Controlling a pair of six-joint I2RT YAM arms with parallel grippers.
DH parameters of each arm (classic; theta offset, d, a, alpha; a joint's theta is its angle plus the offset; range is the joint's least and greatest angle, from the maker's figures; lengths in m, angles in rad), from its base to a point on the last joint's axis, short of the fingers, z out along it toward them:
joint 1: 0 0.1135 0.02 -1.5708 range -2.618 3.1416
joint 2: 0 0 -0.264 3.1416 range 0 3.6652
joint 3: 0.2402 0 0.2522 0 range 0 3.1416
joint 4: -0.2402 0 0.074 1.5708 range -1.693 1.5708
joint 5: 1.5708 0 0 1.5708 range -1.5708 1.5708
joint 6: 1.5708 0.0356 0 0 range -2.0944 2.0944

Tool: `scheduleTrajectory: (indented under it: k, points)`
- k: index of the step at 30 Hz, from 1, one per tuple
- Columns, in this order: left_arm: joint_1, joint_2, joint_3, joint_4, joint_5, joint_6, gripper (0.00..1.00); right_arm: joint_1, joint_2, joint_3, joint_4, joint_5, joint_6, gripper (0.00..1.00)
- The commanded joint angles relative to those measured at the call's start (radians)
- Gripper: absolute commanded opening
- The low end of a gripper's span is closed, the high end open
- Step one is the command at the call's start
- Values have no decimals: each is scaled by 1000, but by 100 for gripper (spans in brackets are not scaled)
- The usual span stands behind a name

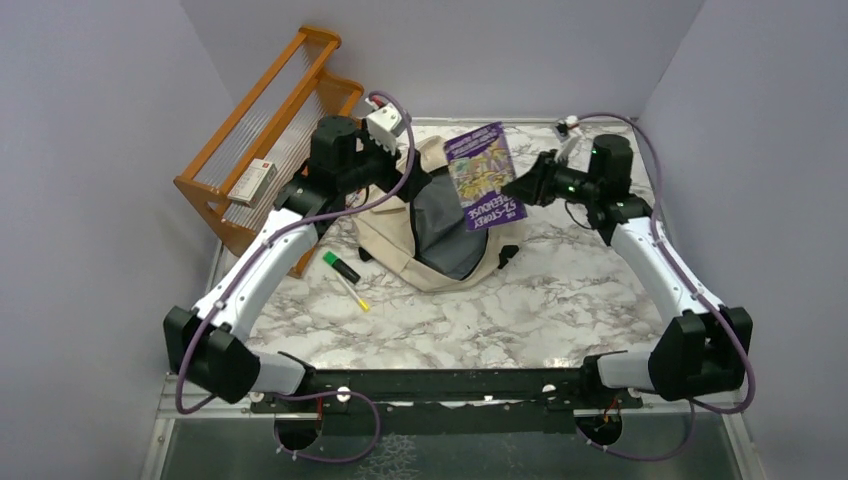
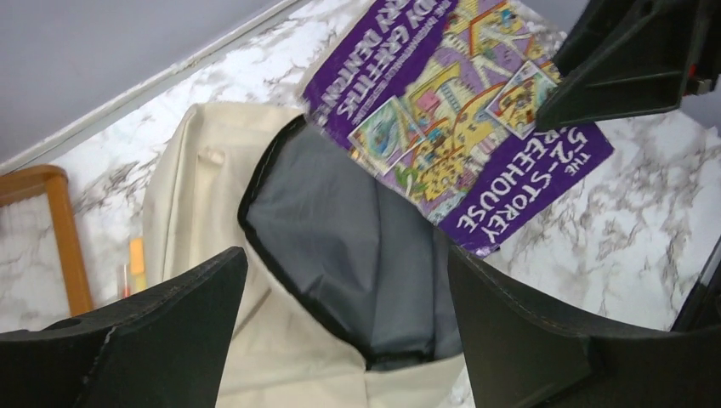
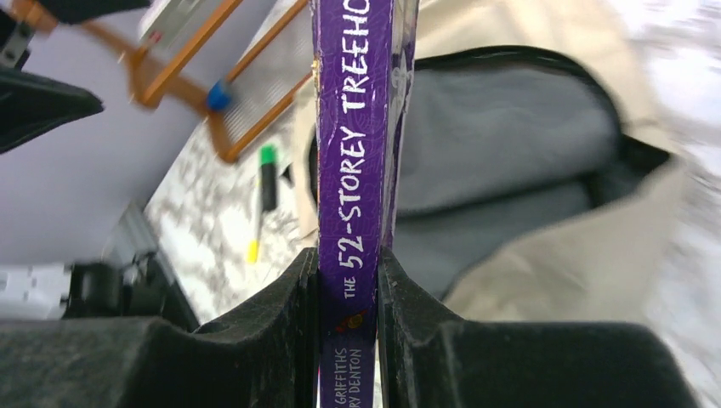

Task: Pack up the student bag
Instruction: Pick up the book from the center of the board.

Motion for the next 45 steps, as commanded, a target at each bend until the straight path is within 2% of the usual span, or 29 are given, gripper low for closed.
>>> scheduleTrajectory:
  k: [1, 7, 10, 13, 21, 24, 27, 29, 38, 40, 41, 43, 45]
  points:
    - [2, -184, -103, -55, -51, 79, 88, 149, 72, 123, -64, -172, -225, 0]
    - [2, -337, -159, -213, -24, 105, 93, 286, 185, 268, -264, -289, -502, 1]
    - [2, -367, -151, -287, 26, 127, 99, 332, 207, 322, -376, -339, -620, 1]
    - [2, -370, -141, -339, 84, 143, 99, 361, 209, 346, -481, -381, -724, 1]
    - [2, -307, -134, -377, 273, 141, 98, 367, 112, 304, -563, -534, -827, 1]
    - [2, -261, -126, -377, 398, 132, 90, 367, 90, 308, -585, -542, -843, 1]
    - [2, -232, -128, -377, 475, 132, 75, 367, 79, 310, -598, -526, -853, 1]
    - [2, -222, -129, -377, 494, 134, 62, 367, 79, 310, -606, -517, -860, 0]
    - [1, -238, -103, -377, 555, 137, 18, 367, 127, 340, -657, -466, -888, 1]
    - [1, -244, -105, -377, 557, 142, 3, 367, 128, 337, -652, -455, -890, 1]
    - [1, -245, -105, -377, 553, 147, 0, 367, 125, 332, -641, -451, -886, 2]
    - [1, -244, -105, -376, 539, 152, 0, 367, 112, 314, -598, -436, -855, 10]
    - [1, -243, -103, -366, 488, 141, 0, 367, 89, 286, -529, -409, -804, 24]
